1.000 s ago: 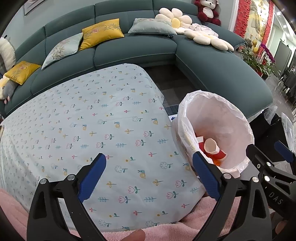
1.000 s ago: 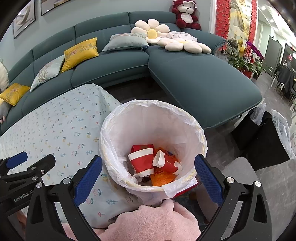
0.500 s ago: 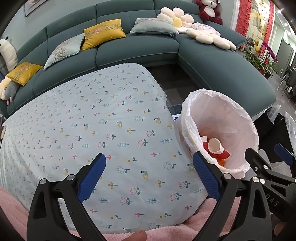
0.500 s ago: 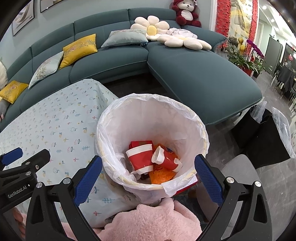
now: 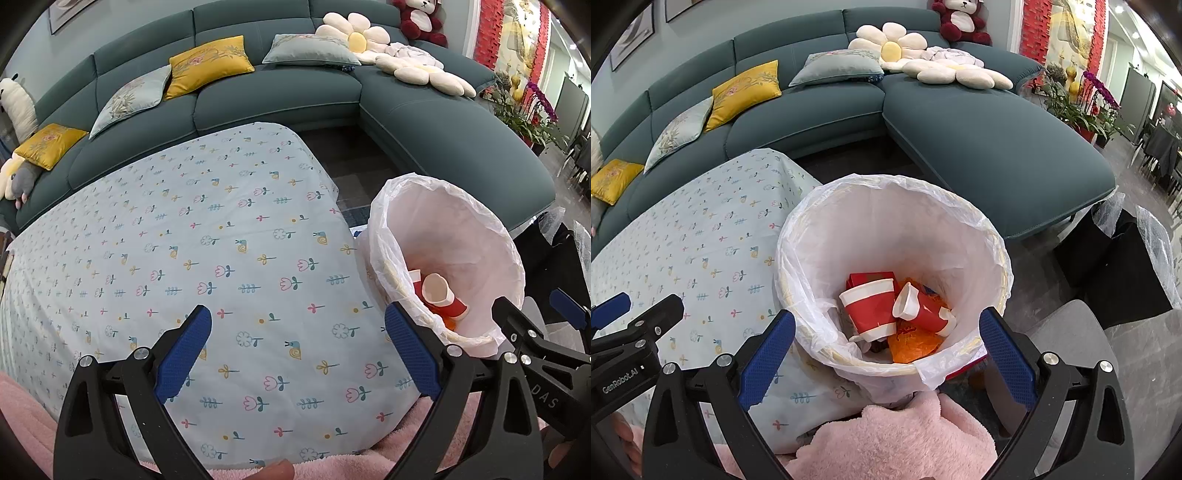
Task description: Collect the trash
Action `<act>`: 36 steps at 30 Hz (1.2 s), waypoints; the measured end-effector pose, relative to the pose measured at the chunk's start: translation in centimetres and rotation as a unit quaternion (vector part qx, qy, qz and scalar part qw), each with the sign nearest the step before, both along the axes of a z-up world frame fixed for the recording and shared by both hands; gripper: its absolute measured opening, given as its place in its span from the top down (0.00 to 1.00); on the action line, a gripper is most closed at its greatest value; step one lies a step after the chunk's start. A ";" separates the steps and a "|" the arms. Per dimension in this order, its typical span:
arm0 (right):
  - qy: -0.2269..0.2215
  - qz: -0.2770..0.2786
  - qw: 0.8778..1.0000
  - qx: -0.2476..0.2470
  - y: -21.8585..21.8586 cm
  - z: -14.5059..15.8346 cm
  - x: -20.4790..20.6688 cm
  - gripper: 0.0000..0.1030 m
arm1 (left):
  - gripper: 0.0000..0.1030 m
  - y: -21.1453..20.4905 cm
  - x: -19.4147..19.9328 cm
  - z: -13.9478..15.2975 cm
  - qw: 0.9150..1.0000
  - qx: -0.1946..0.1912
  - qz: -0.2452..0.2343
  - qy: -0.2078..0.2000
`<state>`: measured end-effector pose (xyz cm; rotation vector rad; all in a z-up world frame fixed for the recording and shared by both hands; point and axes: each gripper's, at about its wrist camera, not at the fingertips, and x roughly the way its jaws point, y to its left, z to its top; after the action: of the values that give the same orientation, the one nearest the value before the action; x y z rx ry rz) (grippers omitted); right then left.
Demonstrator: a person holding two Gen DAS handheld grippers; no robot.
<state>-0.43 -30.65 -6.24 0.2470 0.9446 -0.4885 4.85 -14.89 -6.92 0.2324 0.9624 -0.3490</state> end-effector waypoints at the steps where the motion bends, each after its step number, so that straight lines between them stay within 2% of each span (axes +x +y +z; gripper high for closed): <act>1: 0.001 0.001 1.000 -0.001 0.1 0.0 0.1 0.07 | 0.12 0.0 0.0 0.0 1.000 0.000 0.000 0.000; 15: 0.004 0.005 1.000 -0.005 0.3 -0.2 0.2 0.07 | 0.12 0.0 0.1 0.0 1.000 0.003 0.010 -0.013; 36: 0.020 0.009 1.000 0.001 -0.3 -0.8 1.3 0.07 | 0.12 -0.7 0.9 -0.6 1.000 0.013 0.008 -0.011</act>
<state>0.82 -30.97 -7.08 0.2313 0.9854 -0.4770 5.71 -15.61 -7.53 0.2509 0.9481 -0.3184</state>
